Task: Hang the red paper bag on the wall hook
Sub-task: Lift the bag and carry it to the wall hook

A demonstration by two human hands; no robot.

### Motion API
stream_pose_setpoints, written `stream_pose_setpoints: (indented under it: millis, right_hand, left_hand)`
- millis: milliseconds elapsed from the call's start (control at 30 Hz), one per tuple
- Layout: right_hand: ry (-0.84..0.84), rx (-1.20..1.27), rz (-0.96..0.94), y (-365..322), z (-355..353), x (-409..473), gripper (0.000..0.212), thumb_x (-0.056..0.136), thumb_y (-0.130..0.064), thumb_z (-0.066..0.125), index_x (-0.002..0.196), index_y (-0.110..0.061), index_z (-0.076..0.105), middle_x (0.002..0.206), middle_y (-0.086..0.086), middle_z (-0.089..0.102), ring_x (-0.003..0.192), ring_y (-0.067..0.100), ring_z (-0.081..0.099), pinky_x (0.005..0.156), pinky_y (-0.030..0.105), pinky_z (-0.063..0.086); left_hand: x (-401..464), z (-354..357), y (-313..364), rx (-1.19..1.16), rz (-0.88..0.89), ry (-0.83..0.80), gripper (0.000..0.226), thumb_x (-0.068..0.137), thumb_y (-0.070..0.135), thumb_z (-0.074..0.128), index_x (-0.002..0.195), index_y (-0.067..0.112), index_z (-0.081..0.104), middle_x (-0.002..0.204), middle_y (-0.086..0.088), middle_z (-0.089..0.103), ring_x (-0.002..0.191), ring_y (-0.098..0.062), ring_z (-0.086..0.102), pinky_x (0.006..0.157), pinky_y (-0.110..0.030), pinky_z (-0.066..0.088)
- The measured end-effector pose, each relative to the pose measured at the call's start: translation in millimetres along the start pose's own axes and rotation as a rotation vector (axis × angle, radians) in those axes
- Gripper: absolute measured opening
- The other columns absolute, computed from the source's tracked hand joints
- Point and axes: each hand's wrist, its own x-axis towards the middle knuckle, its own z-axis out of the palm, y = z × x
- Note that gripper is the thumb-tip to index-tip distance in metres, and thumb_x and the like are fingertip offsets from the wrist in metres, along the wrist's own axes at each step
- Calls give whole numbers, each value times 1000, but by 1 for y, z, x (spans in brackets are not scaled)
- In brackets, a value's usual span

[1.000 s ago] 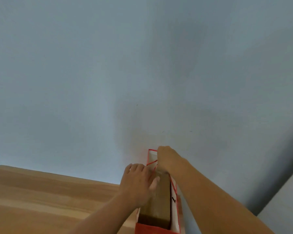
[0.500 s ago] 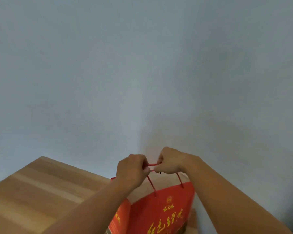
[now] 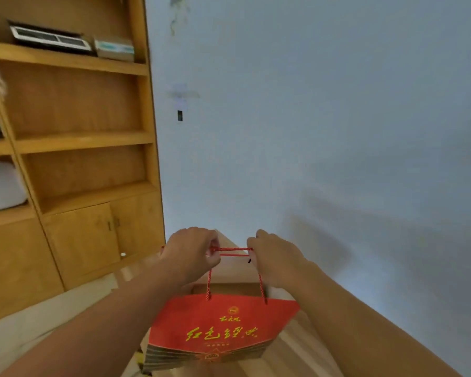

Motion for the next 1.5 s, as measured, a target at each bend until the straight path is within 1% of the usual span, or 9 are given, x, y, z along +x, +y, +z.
stream_pose_setpoints:
  millis: [167,333,567,767,900,1000,1133,1233,1500]
  right_hand:
    - [98,90,-142,-78,9,72,14,102,-16,48,109,-14,59,109,3,57,92,24,57,72,36,48]
    - [163,133,-201,-166,14,151,18,103,-23,47,102,-16,64,99,0,65,82,20,61,66,31,44]
    - [62,272,-196,-278,22,263,17,96,-31,56,95,-22,70,95,-2,73,77,16,66,66,32,52]
    - [-65,587,-243,-344,43,352,9,93,-26,68,93,-21,75,98,-3,71,87,16,68,79,37,57]
    - [-79,647,-314,-377,64,404,10,95,-25,67,86,-25,70,84,-11,67,77,11,65,67,29,51]
    - [-74,638,-346,-401,84,458,9,96,-27,66,87,-27,69,83,-11,67,76,10,64,65,31,54]
    - [-99,650,-357,-425,97,538,7,94,-26,66,89,-24,70,82,-2,72,71,17,68,62,35,54]
    - [-85,637,-368,-437,97,596,8,93,-27,65,89,-23,70,81,-1,73,66,11,65,64,35,57]
    - [-18,567,-281,-459,102,727,11,93,-30,60,91,-23,69,89,-2,73,81,17,68,74,40,61]
  left_hand:
    - [-22,-21,-97,12,-155,97,5,85,32,64,89,32,67,83,14,68,76,-6,61,60,-28,55]
    - [-36,-41,-200,-42,-303,173,6,87,29,65,92,30,67,85,13,69,77,-7,63,63,-35,59]
    - [-51,-73,-339,-12,-353,191,5,88,31,66,90,29,70,86,12,70,79,-6,63,61,-23,52]
    - [-49,-84,-441,-44,-431,214,2,86,31,67,87,30,69,84,13,69,78,-4,62,63,-31,58]
    - [-37,-80,-498,-57,-489,232,2,86,30,67,87,31,69,82,14,68,75,-3,62,60,-28,55]
    - [-17,-72,-551,-29,-522,207,2,87,30,67,86,32,68,81,16,67,74,-1,61,57,-22,51]
    - [23,-68,-621,18,-577,173,3,86,34,66,84,34,66,82,20,66,75,1,61,63,-26,56]
    - [61,-73,-665,55,-610,154,4,85,35,67,82,37,65,82,21,65,78,3,59,66,-21,53]
    - [172,-61,-770,75,-596,146,8,81,36,68,76,39,62,74,21,64,71,4,58,60,-17,52]
